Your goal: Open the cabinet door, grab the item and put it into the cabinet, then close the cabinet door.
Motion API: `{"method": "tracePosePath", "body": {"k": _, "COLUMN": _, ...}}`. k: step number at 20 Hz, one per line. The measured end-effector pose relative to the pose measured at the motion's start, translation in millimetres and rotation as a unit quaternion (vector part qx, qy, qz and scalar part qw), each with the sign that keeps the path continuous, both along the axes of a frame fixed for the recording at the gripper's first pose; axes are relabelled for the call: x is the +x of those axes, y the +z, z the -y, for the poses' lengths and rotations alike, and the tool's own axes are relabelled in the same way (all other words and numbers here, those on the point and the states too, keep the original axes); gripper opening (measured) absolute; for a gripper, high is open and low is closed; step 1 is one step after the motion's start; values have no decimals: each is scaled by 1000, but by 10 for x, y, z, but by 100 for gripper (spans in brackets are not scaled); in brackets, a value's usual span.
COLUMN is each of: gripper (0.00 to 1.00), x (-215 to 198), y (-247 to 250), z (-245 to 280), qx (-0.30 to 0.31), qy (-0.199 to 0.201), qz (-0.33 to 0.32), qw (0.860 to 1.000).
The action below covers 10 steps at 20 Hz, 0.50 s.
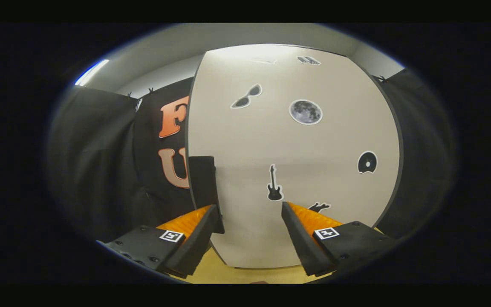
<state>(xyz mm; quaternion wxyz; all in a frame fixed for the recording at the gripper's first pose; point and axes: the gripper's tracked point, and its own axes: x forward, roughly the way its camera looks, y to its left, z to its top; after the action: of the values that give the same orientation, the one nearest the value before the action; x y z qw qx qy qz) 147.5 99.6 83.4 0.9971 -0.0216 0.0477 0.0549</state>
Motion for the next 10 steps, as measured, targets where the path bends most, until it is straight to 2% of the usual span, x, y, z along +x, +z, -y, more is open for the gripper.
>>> {"method": "tracePosePath", "body": {"k": 4, "gripper": 96, "x": -95, "y": 8, "z": 78, "qx": -2, "qy": -5, "qz": 2, "qw": 1000}}
{"method": "tracePosePath", "body": {"k": 10, "gripper": 96, "x": -477, "y": 71, "z": 181, "qx": 3, "qy": 0, "qz": 14, "qw": 1000}}
